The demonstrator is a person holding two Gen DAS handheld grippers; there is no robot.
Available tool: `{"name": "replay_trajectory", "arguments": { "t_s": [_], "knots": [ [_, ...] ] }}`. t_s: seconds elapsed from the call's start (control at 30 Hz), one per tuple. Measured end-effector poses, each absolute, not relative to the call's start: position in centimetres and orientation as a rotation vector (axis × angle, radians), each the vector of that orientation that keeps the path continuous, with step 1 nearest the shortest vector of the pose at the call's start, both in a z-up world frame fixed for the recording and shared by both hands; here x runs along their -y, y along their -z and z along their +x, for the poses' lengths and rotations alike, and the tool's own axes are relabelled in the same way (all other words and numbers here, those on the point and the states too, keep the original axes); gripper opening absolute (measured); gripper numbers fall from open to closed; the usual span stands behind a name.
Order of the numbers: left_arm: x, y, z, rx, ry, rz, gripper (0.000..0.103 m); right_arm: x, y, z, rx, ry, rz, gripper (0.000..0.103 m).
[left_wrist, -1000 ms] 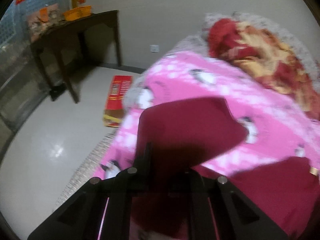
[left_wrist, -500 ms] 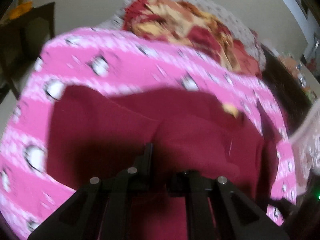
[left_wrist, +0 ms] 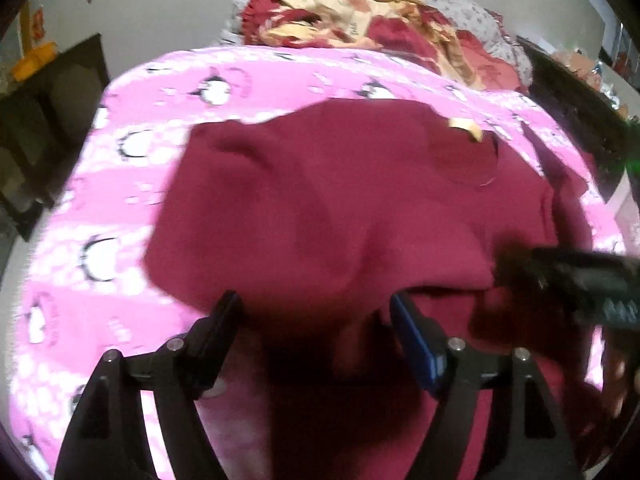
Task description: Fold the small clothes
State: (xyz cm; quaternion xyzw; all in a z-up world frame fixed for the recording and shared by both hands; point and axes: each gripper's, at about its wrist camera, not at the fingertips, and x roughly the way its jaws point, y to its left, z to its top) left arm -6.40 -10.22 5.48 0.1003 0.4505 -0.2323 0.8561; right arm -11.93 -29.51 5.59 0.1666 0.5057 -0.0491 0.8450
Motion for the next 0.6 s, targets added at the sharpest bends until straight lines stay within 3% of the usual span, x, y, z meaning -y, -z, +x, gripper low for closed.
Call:
{"name": "replay_trajectory", "arguments": {
  "t_s": [0.1,0.13,0.17,0.3,0.33,0.6],
  "knots": [
    [8.0,-5.3,-6.5,-0.95,0.416,0.246,0.075,29.5,-4.4,-9.5,-1.084,0.11,0.354,0.078],
    [7.3,-5.0,-6.4,-0.958,0.395,0.253,0.075,29.7,-4.0,-8.9,-1.092,0.111,0.364,0.071],
    [6.8,-4.9,-6.2,-0.964,0.382,0.252,0.075,29.7,-3.4,-8.2,-1.103,0.105,0.372,0.058],
    [5.0,-4.1,-5.6,-1.003,0.34,0.221,0.075,28.9,-3.2,-7.6,-1.081,0.113,0.28,0.024],
    [4.9,-4.0,-5.7,-1.004,0.336,0.217,0.075,28.7,-3.7,-7.8,-1.075,0.109,0.258,0.009],
    [5.1,-3.9,-5.9,-0.995,0.323,0.21,0.075,32.8,-10.2,-11.1,-0.928,0.219,0.201,0.006]
  ]
}}
